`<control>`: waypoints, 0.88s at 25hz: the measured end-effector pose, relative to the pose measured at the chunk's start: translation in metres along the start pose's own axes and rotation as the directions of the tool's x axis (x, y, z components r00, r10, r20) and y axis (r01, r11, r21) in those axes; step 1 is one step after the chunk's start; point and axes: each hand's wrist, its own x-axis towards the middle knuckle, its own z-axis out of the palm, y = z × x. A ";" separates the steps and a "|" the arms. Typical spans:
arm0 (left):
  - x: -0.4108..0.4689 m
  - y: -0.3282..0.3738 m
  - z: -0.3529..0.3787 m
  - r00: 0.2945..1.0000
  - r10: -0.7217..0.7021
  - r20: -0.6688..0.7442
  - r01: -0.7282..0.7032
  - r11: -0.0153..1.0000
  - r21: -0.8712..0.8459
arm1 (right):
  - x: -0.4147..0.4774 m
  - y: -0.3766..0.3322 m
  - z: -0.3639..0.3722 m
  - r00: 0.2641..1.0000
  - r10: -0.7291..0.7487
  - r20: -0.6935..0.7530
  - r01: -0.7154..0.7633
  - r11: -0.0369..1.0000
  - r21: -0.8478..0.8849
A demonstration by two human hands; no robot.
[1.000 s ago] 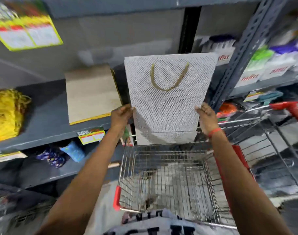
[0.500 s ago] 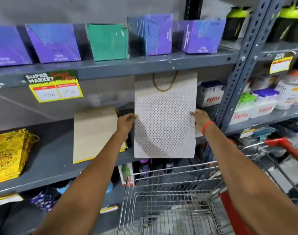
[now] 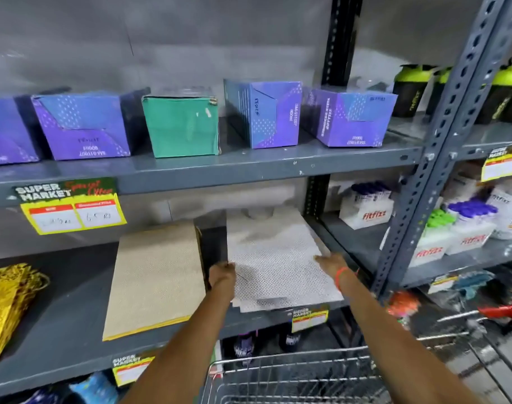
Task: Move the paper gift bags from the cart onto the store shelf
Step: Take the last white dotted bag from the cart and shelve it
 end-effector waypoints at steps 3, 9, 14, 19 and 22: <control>0.004 -0.012 0.024 0.999 -0.017 -0.031 0.022 0.985 0.169 | 0.001 0.026 0.011 1.000 0.008 0.016 -0.004 0.963 -0.269; 0.011 -0.024 0.037 0.999 -0.007 -0.047 0.013 0.991 0.133 | 0.007 0.045 0.011 0.993 -0.102 -0.053 0.074 0.922 -0.381; 0.022 -0.033 0.037 0.993 -0.114 0.009 0.114 0.992 -0.050 | 0.018 0.057 -0.007 0.996 -0.022 -0.081 -0.008 0.934 -0.358; 0.008 -0.028 0.066 0.983 -0.143 0.111 0.172 0.931 -0.323 | 0.028 0.062 -0.021 0.984 -0.099 -0.148 0.055 0.959 -0.279; 0.003 -0.027 0.070 0.994 -0.091 0.058 0.104 0.958 -0.266 | 0.031 0.068 -0.025 0.975 -0.128 -0.183 0.072 0.956 -0.284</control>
